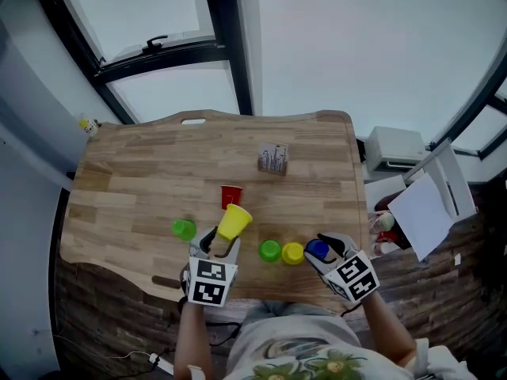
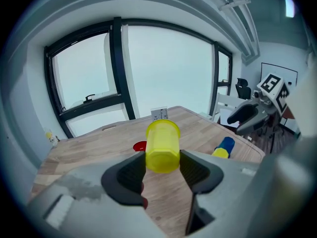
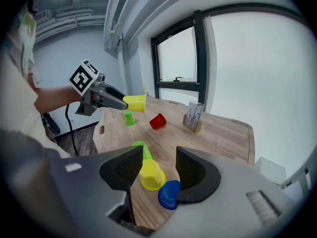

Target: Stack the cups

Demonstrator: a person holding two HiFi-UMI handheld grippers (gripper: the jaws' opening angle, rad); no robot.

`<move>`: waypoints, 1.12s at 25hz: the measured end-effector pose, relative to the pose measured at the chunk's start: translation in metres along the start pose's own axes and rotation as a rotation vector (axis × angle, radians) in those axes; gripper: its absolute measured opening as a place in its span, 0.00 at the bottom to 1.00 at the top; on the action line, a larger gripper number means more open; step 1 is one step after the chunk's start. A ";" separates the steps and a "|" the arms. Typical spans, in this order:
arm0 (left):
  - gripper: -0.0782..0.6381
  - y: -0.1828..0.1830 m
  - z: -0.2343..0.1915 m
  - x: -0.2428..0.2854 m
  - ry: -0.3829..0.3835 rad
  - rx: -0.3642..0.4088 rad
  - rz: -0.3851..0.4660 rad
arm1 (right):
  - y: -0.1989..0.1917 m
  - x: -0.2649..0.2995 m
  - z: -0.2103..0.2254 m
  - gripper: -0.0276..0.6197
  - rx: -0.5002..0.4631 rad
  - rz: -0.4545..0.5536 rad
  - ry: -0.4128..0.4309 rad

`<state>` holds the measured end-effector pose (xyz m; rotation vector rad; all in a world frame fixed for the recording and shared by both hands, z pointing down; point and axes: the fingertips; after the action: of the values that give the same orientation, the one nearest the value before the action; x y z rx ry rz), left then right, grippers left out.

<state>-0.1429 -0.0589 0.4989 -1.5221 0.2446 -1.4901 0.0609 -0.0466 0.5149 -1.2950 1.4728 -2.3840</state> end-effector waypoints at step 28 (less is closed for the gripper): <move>0.43 0.007 0.108 0.028 -0.319 0.946 -0.334 | -0.009 -0.011 -0.010 0.37 0.029 0.032 0.010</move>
<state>-0.0411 -0.0314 0.5342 -0.9959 -0.8329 -1.2784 0.0647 -0.0296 0.5127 -1.2458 1.4453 -2.3853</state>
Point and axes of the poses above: the fingertips, and each gripper's own axes: x forward along the fingers, z to its right, y out of its top, and after that the axes turned 9 degrees about x, right-handed
